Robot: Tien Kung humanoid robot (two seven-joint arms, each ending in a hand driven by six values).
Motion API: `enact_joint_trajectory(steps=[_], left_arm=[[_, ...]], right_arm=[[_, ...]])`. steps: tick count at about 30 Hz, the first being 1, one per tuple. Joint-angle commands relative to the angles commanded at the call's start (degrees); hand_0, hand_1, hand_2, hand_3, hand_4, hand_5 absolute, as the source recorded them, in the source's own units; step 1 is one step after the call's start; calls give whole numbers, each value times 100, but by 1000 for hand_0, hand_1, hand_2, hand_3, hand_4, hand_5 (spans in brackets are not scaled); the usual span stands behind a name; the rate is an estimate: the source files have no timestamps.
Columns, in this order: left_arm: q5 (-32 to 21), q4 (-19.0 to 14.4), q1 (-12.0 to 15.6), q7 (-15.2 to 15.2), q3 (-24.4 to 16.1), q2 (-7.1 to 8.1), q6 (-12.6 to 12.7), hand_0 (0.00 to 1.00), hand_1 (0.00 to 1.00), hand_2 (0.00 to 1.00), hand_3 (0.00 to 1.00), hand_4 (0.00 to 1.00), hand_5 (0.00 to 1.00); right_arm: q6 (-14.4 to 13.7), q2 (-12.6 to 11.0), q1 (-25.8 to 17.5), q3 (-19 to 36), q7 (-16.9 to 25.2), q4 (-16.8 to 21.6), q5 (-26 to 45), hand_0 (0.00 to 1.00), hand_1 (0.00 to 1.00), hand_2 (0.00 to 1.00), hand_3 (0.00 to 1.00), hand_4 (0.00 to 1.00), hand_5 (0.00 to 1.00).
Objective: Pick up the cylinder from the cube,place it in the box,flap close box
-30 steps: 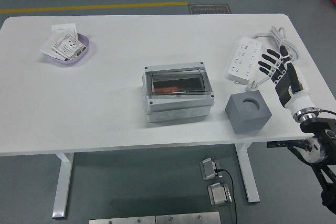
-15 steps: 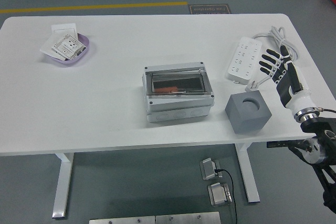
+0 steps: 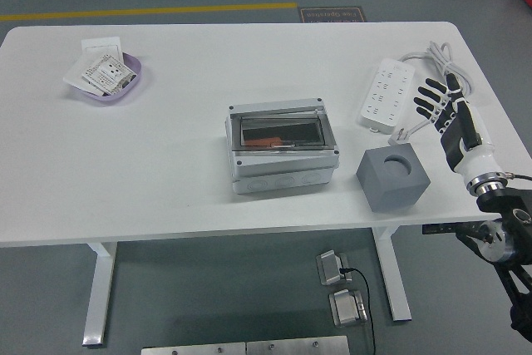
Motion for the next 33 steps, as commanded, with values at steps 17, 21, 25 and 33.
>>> enact_joint_trajectory(steps=[17,21,25,33], left_arm=[[-201,42,166,-3,-29,75,-3,626,650,608,626,641,174],[-173,32,167,-8,-59,53,-3,626,650,607,626,641,174],[-165,33,177,-9,-56,30,-5,625,650,609,627,642,173],[-76,17,201,-11,-136,23,-2,625,650,608,626,642,173]], right_arm=[[154,-33,174,-241,-160,35,-103,858,740,752,748,983,841],[219,-47,162,-211,-166,59,-108,861,739,760,843,977,818],[267,-45,148,-171,-177,71,-61,874,764,770,695,977,829],[359,-49,129,-89,-220,118,-12,907,800,824,695,982,841]])
